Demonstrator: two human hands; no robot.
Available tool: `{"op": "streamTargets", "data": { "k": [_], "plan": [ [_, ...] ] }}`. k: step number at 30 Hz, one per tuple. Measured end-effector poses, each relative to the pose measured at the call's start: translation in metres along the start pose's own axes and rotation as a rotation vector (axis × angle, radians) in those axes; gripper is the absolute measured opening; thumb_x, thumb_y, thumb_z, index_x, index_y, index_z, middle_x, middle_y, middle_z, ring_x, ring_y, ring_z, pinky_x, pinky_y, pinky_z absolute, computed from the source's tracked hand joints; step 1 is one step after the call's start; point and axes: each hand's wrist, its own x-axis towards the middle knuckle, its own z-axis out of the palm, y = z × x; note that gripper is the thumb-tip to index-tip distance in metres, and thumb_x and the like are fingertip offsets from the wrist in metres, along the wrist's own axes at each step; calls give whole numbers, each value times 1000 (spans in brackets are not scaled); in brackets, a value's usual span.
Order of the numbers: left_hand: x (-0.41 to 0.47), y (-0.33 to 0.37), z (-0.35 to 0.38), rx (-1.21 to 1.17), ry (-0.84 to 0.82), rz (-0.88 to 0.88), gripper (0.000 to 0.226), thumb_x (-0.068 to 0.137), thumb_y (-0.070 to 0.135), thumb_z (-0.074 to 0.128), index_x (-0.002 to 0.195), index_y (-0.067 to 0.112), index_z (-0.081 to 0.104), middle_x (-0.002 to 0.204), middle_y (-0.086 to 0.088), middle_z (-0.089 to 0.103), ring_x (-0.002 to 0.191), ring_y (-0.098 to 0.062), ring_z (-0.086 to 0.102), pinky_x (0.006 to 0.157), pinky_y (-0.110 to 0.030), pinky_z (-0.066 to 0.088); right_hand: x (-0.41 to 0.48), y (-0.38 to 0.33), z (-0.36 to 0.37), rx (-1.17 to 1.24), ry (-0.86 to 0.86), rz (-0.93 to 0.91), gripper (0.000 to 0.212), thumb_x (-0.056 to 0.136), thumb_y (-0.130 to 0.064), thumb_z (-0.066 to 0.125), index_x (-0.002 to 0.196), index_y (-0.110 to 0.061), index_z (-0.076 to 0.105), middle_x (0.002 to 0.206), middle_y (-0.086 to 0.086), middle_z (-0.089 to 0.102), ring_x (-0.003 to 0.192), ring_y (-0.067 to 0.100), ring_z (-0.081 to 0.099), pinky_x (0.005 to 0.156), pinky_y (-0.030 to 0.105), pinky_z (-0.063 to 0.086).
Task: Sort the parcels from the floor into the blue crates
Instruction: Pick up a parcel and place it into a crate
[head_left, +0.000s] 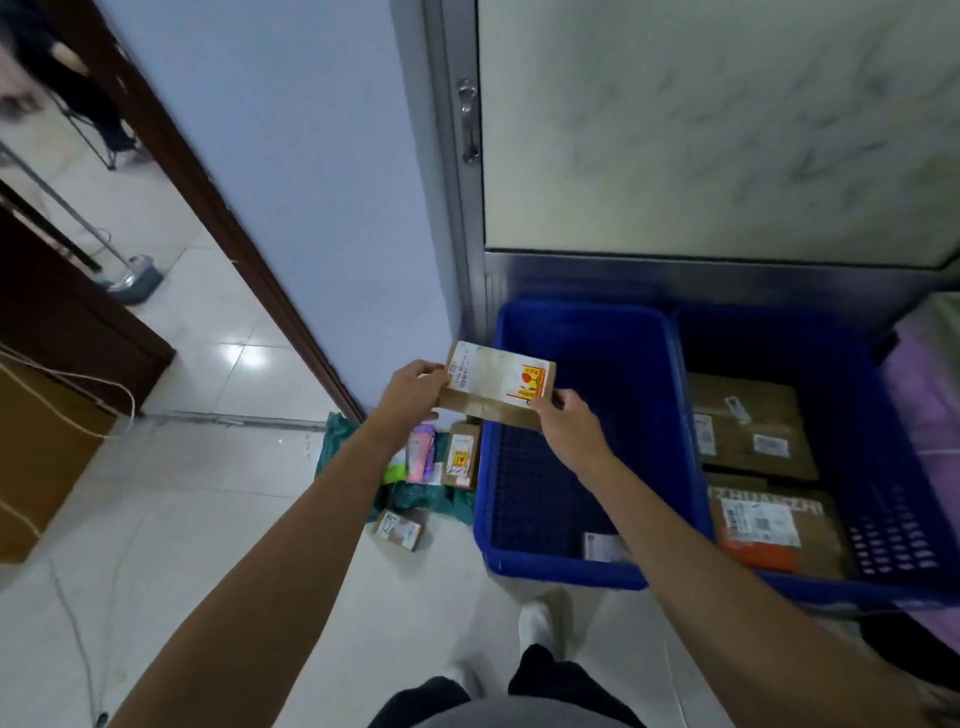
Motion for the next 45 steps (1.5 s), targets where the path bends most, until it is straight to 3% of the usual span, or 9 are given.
{"op": "streamTargets", "data": {
  "k": [6,13,22,27,34,37,40,43,45],
  "plan": [
    [-25,4,31,-48,-114,58,16,96,18,57,108,11,65,97,-6,67,88,-22,65,69,-30,55,-38,16,-30,27,100,38,48,100,-42,50,139,-15,50,122,3,62,105,19,60,89,40,53],
    [-47,-15,79,-42,-273,5,5,94,18,64,97,18,67,98,-9,70,83,-22,67,75,-35,59,-83,63,-66,-20,177,107,37,103,-40,47,133,-19,53,114,2,63,93,21,63,73,38,48],
    [-51,-28,152,40,-367,-20,18,95,22,63,112,18,68,105,-6,74,94,-23,71,83,-37,58,-76,113,-118,-22,195,181,27,103,-29,47,115,-9,59,98,10,63,77,24,57,61,34,39],
    [-39,-24,206,46,-327,-75,17,97,21,59,111,18,68,108,-5,73,98,-20,69,93,-40,55,-38,143,-153,-38,107,182,42,102,-27,52,140,-16,39,116,0,54,99,20,57,86,41,52],
    [-20,-26,276,102,-216,-174,6,97,21,57,96,19,62,114,-14,69,93,-20,62,80,-33,51,22,174,-196,-152,-53,186,65,94,-30,56,150,-23,23,134,3,55,107,26,61,89,50,56],
    [-10,-39,293,141,-171,-209,11,98,24,55,105,18,61,114,-13,67,94,-20,60,85,-39,51,44,194,-199,-216,-171,194,70,94,-30,52,153,-25,15,129,6,56,103,28,61,85,51,55],
    [3,-52,303,178,-146,-243,15,96,27,57,107,19,62,113,-11,67,91,-20,60,82,-38,50,63,207,-194,-308,-242,197,79,91,-38,49,157,-27,7,143,11,44,110,34,58,90,54,52],
    [19,-65,311,212,-122,-247,19,95,31,60,109,19,63,107,-5,67,87,-16,60,74,-33,48,78,216,-182,-450,-269,195,81,100,-39,48,159,-23,-5,150,17,28,118,42,51,95,49,46],
    [37,-74,313,242,-116,-245,21,95,31,60,112,18,62,104,-1,65,85,-14,59,70,-29,46,91,227,-168,-497,-287,185,83,101,-41,49,160,-22,-6,148,18,28,117,43,52,86,41,43]
  ]
}}
